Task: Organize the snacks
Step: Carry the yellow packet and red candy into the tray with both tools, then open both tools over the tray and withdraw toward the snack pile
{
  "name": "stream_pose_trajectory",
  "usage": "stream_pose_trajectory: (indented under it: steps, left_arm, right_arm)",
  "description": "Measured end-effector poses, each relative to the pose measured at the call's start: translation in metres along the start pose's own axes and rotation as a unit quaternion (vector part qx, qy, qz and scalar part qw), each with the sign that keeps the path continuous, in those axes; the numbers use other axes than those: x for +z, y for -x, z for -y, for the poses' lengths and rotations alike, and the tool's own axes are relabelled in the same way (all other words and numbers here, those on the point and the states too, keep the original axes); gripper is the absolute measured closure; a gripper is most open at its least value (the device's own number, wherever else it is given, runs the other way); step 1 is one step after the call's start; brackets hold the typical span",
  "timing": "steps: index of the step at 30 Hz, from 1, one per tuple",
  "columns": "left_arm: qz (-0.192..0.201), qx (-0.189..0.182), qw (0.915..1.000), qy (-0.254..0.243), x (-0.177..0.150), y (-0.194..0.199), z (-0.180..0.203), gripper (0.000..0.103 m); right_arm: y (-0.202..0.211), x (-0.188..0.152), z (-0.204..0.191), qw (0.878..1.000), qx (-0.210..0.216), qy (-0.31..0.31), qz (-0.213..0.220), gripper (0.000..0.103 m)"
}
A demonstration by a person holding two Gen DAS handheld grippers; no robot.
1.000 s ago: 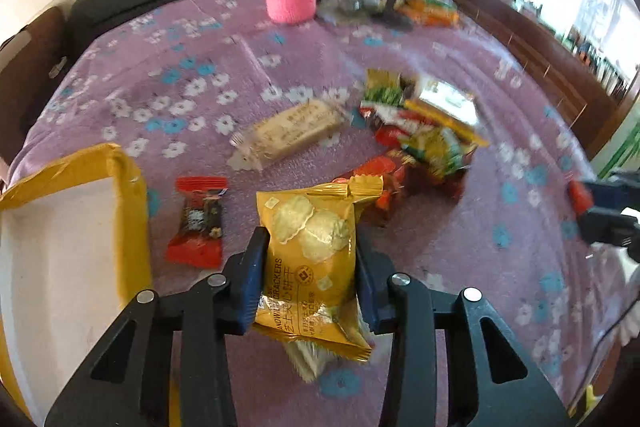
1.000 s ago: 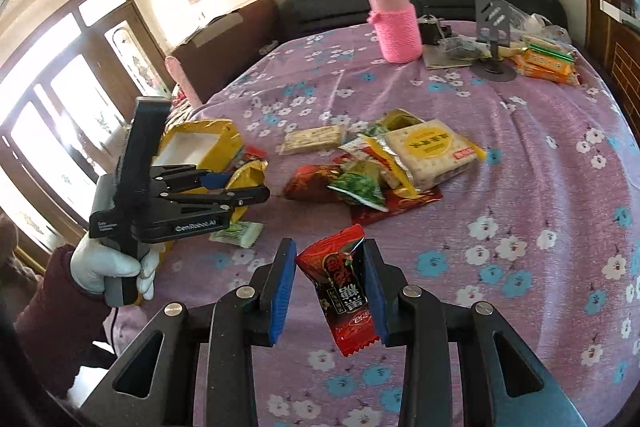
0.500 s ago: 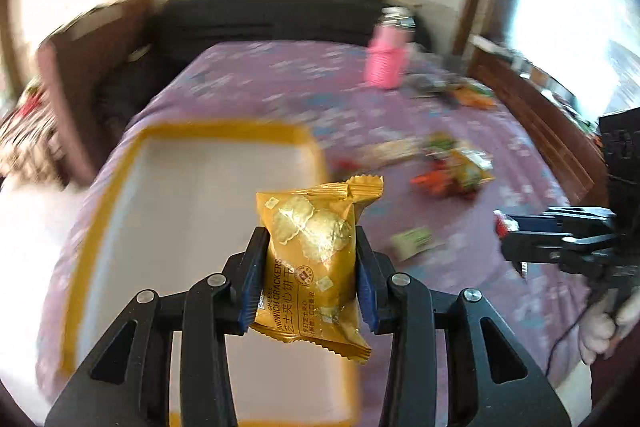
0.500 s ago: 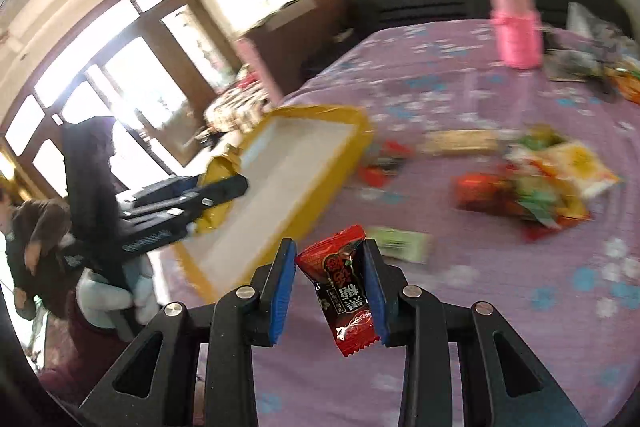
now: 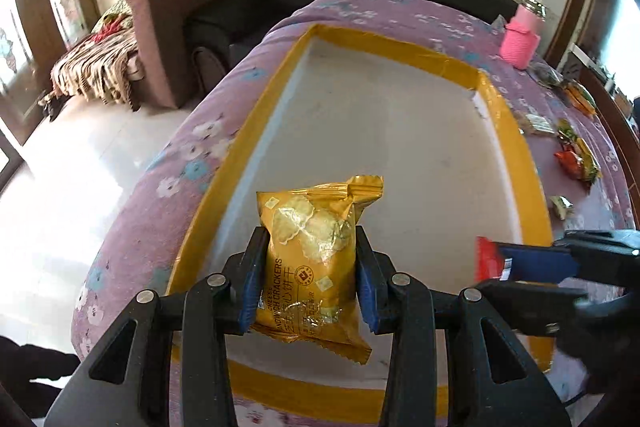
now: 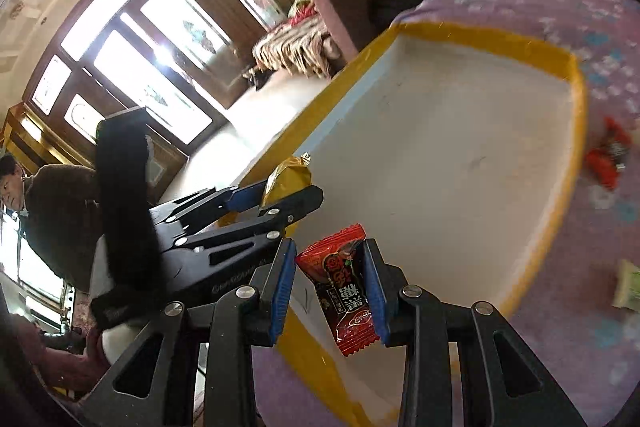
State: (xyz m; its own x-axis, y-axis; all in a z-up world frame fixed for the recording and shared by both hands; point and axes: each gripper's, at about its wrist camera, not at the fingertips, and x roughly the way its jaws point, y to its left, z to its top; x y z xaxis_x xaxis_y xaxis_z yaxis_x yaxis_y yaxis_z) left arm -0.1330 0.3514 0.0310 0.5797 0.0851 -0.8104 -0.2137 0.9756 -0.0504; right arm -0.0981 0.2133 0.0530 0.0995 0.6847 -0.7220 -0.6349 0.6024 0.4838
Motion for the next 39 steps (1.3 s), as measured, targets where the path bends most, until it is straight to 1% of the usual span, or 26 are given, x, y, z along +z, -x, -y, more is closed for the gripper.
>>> stream_pose_trajectory:
  steps: [4,7,9,10,12,13,15,16,17,18,19,22,26,29,30,32,33,36,39]
  left_arm:
    - [-0.003,-0.004,0.9999,0.013,-0.001,-0.001,-0.01,0.063]
    - [-0.007,-0.008,0.9995,0.031,0.002,0.0,-0.018,0.057]
    - [-0.007,-0.012,0.9988,0.046,0.003,0.003,-0.023,0.053]
    - [-0.002,-0.022,0.9982,0.056,0.003,0.006,-0.027,0.053]
    - [0.015,-0.027,0.9971,0.07,0.002,0.016,-0.03,0.053]
    - [0.023,-0.027,0.9966,0.075,0.002,0.021,-0.031,0.053]
    - [0.044,-0.037,0.9941,0.092,0.0,0.035,-0.033,0.05]
    - [0.057,-0.046,0.9922,0.101,-0.001,0.044,-0.033,0.045]
    - [0.066,-0.052,0.9909,0.105,-0.002,0.05,-0.031,0.042]
    - [0.074,-0.056,0.9899,0.107,-0.002,0.056,-0.03,0.041]
    - [0.083,-0.062,0.989,0.106,-0.003,0.062,-0.025,0.039]
    - [0.086,-0.083,0.9884,0.094,-0.007,0.07,-0.008,0.038]
    - [0.081,-0.112,0.9874,0.077,-0.014,0.075,0.016,0.038]
    - [0.073,-0.15,0.9833,0.073,-0.02,0.08,0.035,0.038]
    - [0.074,-0.162,0.9819,0.066,-0.02,0.084,0.044,0.037]
    - [0.077,-0.172,0.9812,0.042,-0.021,0.09,0.064,0.031]
    - [0.079,-0.175,0.981,0.029,-0.02,0.091,0.073,0.029]
    - [0.072,-0.183,0.9804,0.001,-0.021,0.09,0.097,0.029]
    - [0.059,-0.192,0.9797,-0.006,-0.022,0.084,0.113,0.029]
  right_arm:
    - [-0.023,0.004,-0.003,1.0,0.001,-0.008,-0.012,0.068]
    - [-0.033,0.008,0.0,1.0,-0.008,-0.016,-0.006,0.064]
    - [-0.036,0.012,0.005,1.0,-0.005,-0.024,-0.005,0.058]
    - [-0.032,0.012,0.007,1.0,-0.002,-0.027,-0.003,0.058]
    - [-0.023,0.012,0.008,1.0,-0.001,-0.025,0.01,0.058]
    - [-0.011,0.01,0.008,1.0,-0.003,-0.022,0.017,0.058]
    - [0.004,0.006,0.007,0.999,-0.007,-0.016,0.034,0.057]
    - [0.014,0.003,0.008,0.999,-0.011,-0.013,0.045,0.056]
    - [0.023,0.001,0.009,0.998,-0.014,-0.013,0.052,0.053]
    - [0.035,-0.002,0.013,0.998,-0.021,-0.014,0.064,0.048]
    - [0.044,-0.004,0.016,0.997,-0.025,-0.017,0.072,0.047]
    - [0.074,-0.014,0.042,0.994,-0.038,-0.041,0.093,0.046]
    - [0.115,-0.032,0.089,0.986,-0.077,-0.084,0.118,0.045]
    - [0.143,-0.046,0.127,0.977,-0.106,-0.124,0.135,0.045]
    - [0.151,-0.052,0.138,0.975,-0.114,-0.133,0.139,0.045]
    - [0.17,-0.064,0.161,0.968,-0.132,-0.153,0.148,0.045]
    - [0.178,-0.07,0.173,0.964,-0.137,-0.166,0.154,0.045]
    - [0.198,-0.083,0.198,0.955,-0.147,-0.196,0.17,0.045]
    - [0.211,-0.094,0.222,0.946,-0.147,-0.224,0.183,0.045]
